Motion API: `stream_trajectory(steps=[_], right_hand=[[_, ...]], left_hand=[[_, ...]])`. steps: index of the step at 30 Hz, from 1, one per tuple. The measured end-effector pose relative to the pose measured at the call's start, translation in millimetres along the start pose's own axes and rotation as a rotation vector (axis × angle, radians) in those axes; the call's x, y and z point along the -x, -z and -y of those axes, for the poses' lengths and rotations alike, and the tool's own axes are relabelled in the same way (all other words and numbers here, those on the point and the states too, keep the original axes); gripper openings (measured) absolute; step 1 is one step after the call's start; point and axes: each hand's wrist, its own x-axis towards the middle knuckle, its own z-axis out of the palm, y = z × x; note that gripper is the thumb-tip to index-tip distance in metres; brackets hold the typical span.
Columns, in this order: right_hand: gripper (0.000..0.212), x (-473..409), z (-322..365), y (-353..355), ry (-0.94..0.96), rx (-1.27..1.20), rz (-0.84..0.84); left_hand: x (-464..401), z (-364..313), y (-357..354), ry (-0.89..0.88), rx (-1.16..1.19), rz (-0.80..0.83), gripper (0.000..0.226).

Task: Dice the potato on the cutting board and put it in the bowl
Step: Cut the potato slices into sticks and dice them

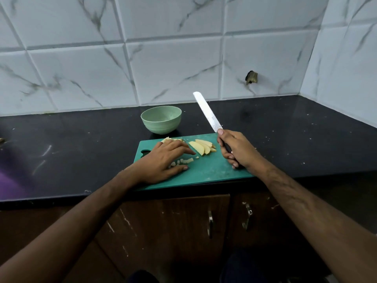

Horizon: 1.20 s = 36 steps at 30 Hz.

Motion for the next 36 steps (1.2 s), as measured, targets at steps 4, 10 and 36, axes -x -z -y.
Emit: stream_trajectory(steps=[4,10,36], right_hand=[[0.041,-1.4,-4.3,0.4,0.010,-0.026,0.004],[0.042,-2.4,-7.4,1.3,0.021,-0.019,0.015],[0.041,-4.2,-9.9,3.1,0.014,-0.019,0.026]], left_hand=[[-21.4,0.9,-5.7,-0.088,-0.054,-0.007,0.037],[-32.3,12.0,-10.4,-0.148,-0.186,-0.126,0.028],[-56.6,18.2,-10.3,-0.078,-0.374,-0.262,0.033]])
